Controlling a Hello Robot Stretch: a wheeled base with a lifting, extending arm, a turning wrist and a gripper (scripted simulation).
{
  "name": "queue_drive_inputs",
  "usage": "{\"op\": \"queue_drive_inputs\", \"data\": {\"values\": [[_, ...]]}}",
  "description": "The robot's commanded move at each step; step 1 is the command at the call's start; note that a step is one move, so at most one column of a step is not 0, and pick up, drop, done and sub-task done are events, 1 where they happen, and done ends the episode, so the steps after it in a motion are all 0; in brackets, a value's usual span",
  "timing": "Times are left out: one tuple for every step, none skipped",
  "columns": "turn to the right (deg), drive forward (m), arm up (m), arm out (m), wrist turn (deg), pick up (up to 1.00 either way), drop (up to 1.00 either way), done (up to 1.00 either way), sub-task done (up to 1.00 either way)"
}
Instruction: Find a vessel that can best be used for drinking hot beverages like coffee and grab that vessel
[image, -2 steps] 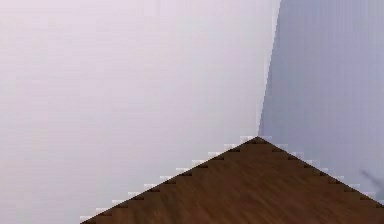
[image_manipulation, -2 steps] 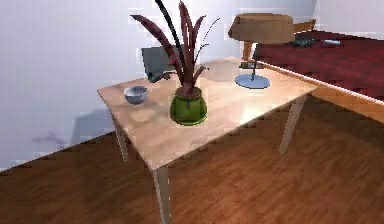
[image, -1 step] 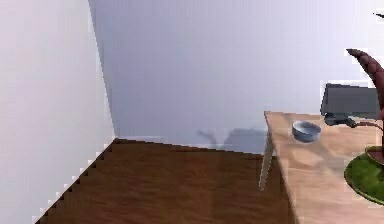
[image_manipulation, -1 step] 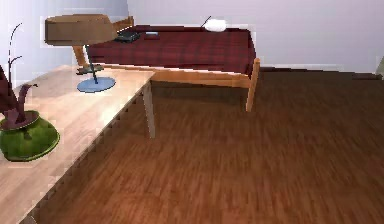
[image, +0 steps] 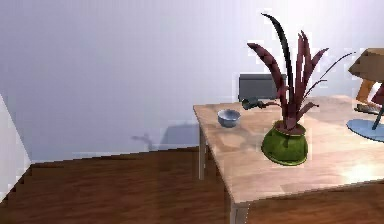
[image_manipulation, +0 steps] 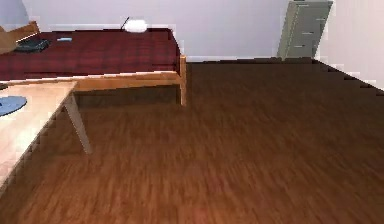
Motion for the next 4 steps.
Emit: {"op": "queue_drive_inputs", "data": {"values": [[0.0, 0.05, 0.00, 0.00, 0.0, 0.00, 0.00, 0.00, 0.00], [-45.0, 0.00, 0.00, 0.00, 0.0, 0.00, 0.00, 0.00, 0.00], [-9.0, 0.00, 0.00, 0.00, 0.0, 0.00, 0.00, 0.00, 0.00], [0.0, 0.45, 0.00, 0.00, 0.0, 0.00, 0.00, 0.00, 0.00]]}}
